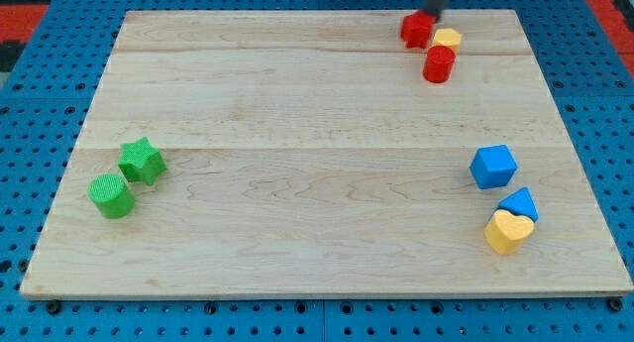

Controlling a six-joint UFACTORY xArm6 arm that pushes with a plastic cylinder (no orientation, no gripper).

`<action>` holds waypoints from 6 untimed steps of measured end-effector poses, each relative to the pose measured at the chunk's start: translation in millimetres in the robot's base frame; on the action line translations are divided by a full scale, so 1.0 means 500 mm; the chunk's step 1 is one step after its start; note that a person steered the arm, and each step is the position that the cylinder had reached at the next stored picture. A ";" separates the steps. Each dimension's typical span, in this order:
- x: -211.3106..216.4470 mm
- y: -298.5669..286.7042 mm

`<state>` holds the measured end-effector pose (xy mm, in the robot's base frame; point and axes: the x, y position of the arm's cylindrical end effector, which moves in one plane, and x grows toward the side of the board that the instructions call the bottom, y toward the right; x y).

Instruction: Push the red star a bit up

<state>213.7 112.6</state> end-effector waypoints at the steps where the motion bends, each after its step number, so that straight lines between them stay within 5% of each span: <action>1: 0.110 -0.199; 3: 0.035 -0.211; 4: 0.074 -0.067; 6: 0.236 -0.164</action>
